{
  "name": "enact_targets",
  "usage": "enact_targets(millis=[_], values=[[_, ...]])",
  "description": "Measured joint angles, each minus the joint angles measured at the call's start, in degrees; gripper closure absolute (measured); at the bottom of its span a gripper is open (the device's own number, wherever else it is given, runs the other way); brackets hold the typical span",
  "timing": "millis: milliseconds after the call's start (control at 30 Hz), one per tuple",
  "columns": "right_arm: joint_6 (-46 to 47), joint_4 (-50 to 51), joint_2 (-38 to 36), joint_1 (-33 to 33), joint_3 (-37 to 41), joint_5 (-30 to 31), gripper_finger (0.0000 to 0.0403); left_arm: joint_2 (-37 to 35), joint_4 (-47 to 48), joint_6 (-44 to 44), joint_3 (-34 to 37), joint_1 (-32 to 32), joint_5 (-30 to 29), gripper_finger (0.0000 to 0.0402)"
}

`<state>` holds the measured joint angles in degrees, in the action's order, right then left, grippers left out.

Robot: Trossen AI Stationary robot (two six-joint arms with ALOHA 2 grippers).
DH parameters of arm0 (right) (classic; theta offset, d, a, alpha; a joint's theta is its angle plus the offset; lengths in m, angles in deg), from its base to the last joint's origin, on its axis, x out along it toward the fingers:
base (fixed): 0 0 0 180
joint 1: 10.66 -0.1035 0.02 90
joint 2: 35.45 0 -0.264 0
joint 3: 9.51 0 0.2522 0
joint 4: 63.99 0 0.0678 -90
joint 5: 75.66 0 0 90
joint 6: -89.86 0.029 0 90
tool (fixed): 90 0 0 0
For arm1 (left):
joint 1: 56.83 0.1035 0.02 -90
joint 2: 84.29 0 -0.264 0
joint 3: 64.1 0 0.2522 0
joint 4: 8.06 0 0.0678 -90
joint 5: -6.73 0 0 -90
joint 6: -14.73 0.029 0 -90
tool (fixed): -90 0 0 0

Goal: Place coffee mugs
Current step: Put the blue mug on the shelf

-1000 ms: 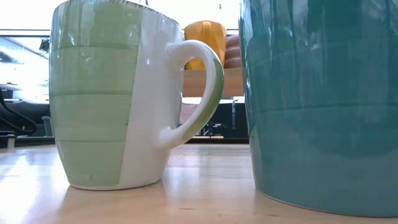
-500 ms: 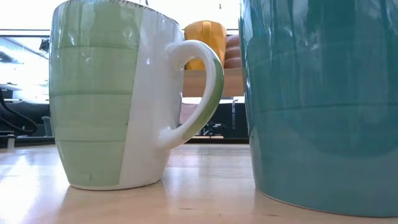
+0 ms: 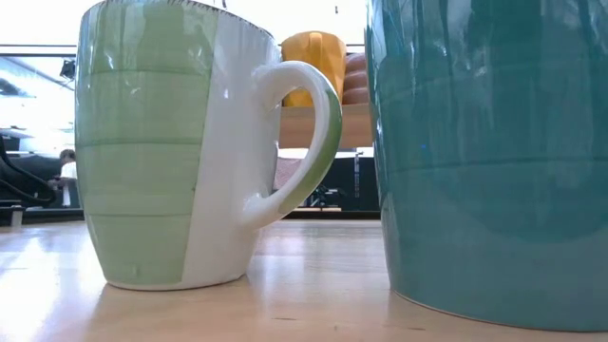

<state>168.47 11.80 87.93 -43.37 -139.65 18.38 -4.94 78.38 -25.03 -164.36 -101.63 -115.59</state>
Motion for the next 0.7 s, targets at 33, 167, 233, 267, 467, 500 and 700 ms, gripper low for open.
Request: enact_targets(millis=[33, 167, 233, 267, 467, 500, 700], values=[[-0.80, -0.59, 0.06, 0.00, -0.09, 0.02, 0.0241, 0.00, -0.07, 0.05, 0.00, 0.00, 0.00, 0.0317], [-3.94, -0.91, 0.26, 0.12, 1.22, 0.49, 0.0241, 0.00, -0.04, 0.19, 0.00, 0.00, 0.00, 0.0317], [-5.35, -0.25, 0.28, 0.21, 1.64, 0.49, 0.0241, 0.00, -0.03, 0.23, 0.00, 0.00, 0.00, 0.0317], [-5.98, -0.14, 0.28, 0.22, 1.77, 0.48, 0.0241, 0.00, -0.06, 0.24, 0.00, 0.00, -0.01, 0.0317], [-7.14, -3.57, 0.22, 0.19, 3.89, -0.90, 0.0241, 0.00, -0.04, 0.47, 0.00, 0.00, -0.01, 0.0317], [-7.11, -3.99, 0.28, 0.15, 4.12, -1.05, 0.0241, 0.00, -0.05, 0.52, 0.00, 0.00, -0.10, 0.0317], [-8.03, -4.31, 0.28, -0.15, 4.20, -2.07, 0.0241, 0.00, -0.04, 0.53, 0.00, 0.00, -0.57, 0.0317]])
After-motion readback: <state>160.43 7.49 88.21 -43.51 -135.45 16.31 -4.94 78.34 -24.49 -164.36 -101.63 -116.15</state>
